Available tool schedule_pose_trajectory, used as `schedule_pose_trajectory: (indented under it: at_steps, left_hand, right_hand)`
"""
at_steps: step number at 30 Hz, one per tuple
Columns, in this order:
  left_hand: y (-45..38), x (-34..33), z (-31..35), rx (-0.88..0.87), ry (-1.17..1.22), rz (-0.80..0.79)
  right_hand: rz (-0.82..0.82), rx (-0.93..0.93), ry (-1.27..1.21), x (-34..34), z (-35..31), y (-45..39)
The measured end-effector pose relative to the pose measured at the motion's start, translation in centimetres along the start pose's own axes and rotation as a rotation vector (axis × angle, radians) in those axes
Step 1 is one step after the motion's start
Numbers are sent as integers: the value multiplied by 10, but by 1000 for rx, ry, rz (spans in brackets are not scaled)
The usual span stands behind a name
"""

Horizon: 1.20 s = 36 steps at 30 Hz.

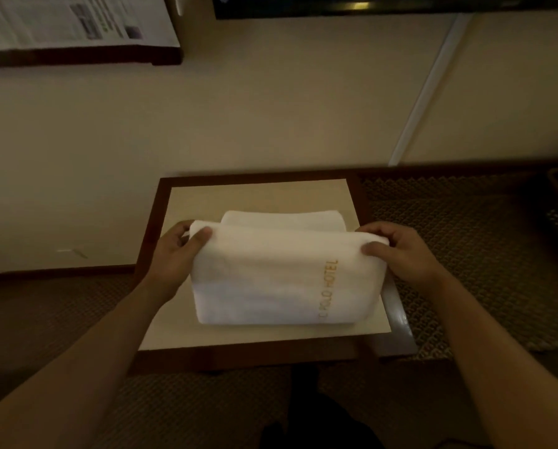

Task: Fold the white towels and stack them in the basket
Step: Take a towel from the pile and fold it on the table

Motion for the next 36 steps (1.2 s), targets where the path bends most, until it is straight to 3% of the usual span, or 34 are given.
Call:
schedule_pose_trajectory:
  at_steps: [5,8,10,14,17,19,21,22,25,29,31,34,36]
  left_hand:
    - [-87,-27,-1,21,-105,117]
    - [-128,-34,-10,132,-29,327]
    - [-137,-42,-18,194,-162,392]
    - [-90,-70,-17,-21,-371,341]
    - [-40,-89,-15,-8,-365,127]
    - [-18,-102,-17,173,-280,-220]
    - [-4,-108,-23,314,-258,-504]
    - [-2,-104,-28,340,-282,-536]
    - [-3,-93,-44,338,-329,-435]
    - [6,-66,-54,99,-484,72]
    - [16,-55,-56,129,-427,146]
    - [20,-52,-70,426,-198,4]
    - [15,-51,-81,531,-121,-110]
  right_hand:
    - [223,-34,-6,-2,32,-86]
    - [310,-122,287,-8,58,-129]
    - [267,-144,522,-15,69,-151]
    - [36,-2,666,-39,58,-193]
    - [-298,29,790,-66,50,-221]
    - [-497,-35,906,-82,48,-228]
    - [-572,-101,978,-91,50,-226]
    - [-574,-124,999,-93,49,-223]
    - [-577,-268,937,-89,52,-205]
    - [-634,-646,697,-70,57,-136]
    - [-568,-765,642,-70,66,-93]
    - [-198,-687,443,-86,77,-53]
    - [-66,-674,261,-107,75,-31]
Point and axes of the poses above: each hand's wrist, its own y-axis away from the middle knuckle, its own x-axis out of the back of the hand, z = x × y, the point moved 3 cm from there along -y, towards the middle knuckle, and after that the axes turned 3 degrees about x, right-handed, at the moved point
